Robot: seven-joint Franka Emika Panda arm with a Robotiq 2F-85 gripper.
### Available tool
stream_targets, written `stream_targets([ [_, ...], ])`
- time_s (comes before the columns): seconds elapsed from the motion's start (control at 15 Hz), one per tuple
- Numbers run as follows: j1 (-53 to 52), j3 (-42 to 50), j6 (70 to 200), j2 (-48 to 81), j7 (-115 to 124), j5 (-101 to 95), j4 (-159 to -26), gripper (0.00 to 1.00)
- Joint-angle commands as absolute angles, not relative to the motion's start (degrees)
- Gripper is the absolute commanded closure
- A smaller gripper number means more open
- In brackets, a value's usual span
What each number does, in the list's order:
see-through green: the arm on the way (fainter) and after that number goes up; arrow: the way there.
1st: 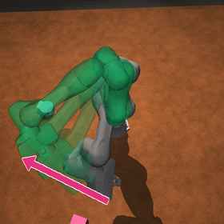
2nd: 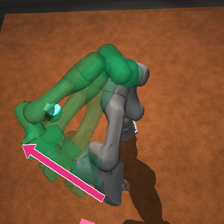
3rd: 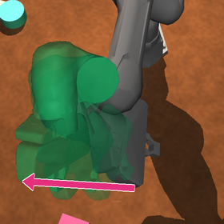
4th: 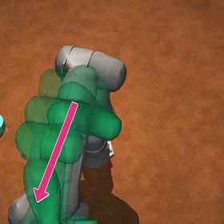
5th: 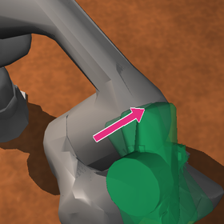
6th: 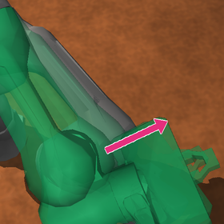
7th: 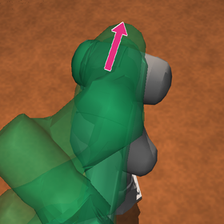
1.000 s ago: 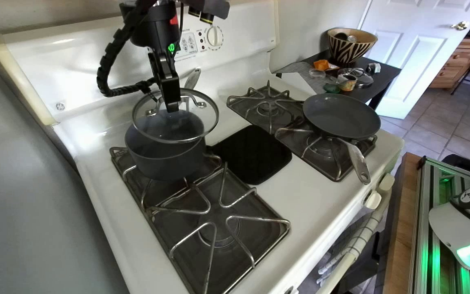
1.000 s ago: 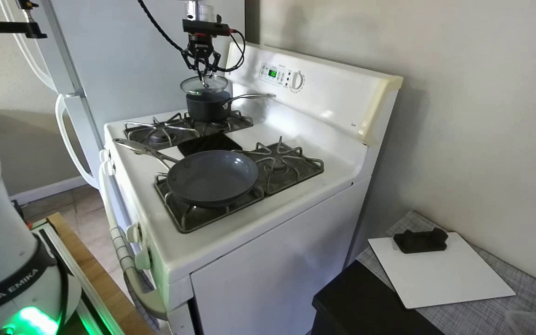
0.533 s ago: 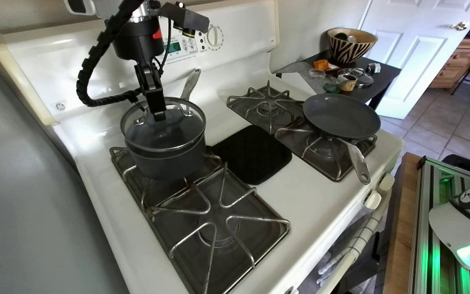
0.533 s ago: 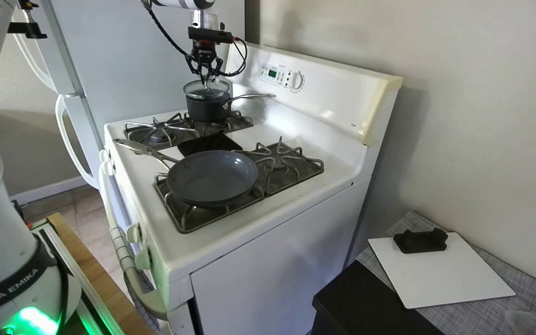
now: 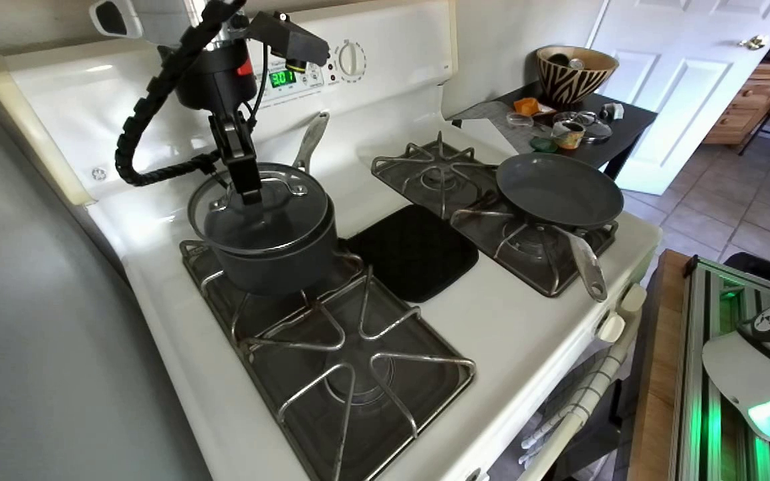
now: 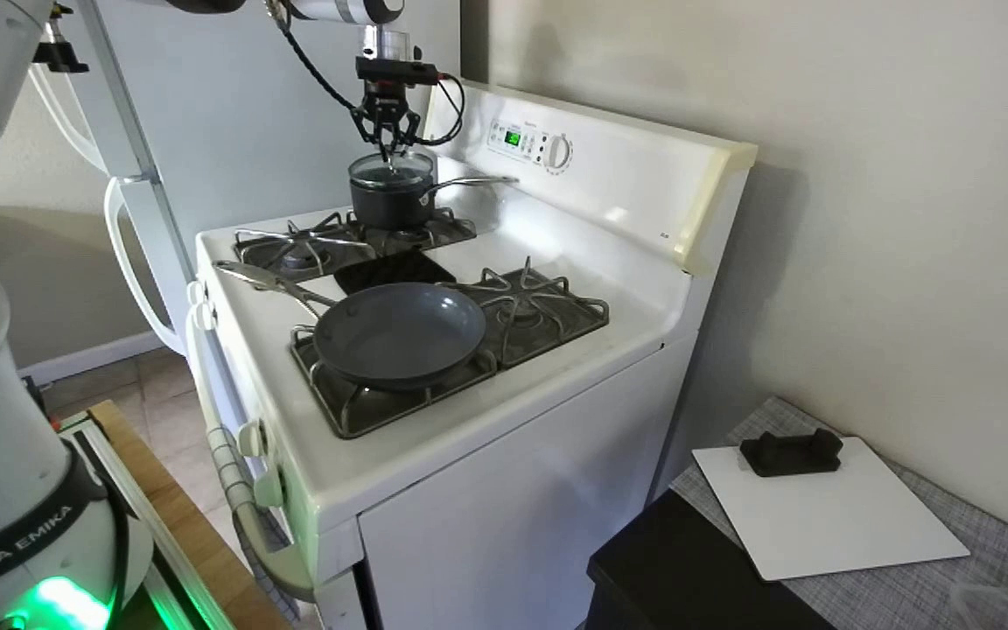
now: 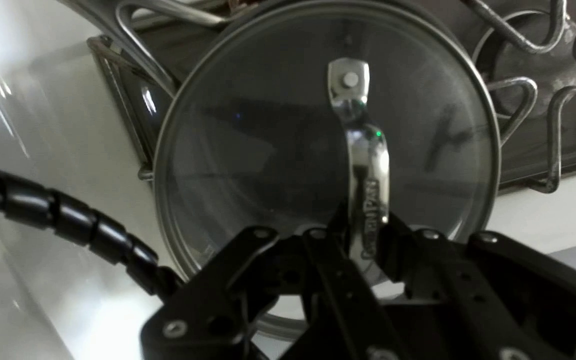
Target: Move the pot backwards then put the lid on top
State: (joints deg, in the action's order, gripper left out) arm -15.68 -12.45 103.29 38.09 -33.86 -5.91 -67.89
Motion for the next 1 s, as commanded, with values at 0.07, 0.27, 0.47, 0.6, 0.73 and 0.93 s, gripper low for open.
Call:
stream_targets([
  [0.07, -16.73, -11.89, 100.86, 39.49, -33.46, -7.9, -65.27, 1.0],
  [0.27, -16.47, -12.34, 99.55, 40.33, -33.21, -8.02, -64.38, 1.0],
  [0.47, -16.22, -12.55, 98.07, 40.83, -33.32, -7.45, -63.95, 1.0],
  [0.6, -16.03, -12.77, 97.43, 41.34, -33.4, -6.85, -63.12, 1.0],
  [0.73, -16.01, -12.82, 96.96, 41.83, -33.46, -6.61, -62.3, 1.0],
  [0.93, -15.9, -12.74, 97.28, 42.01, -33.65, -6.02, -62.2, 1.0],
])
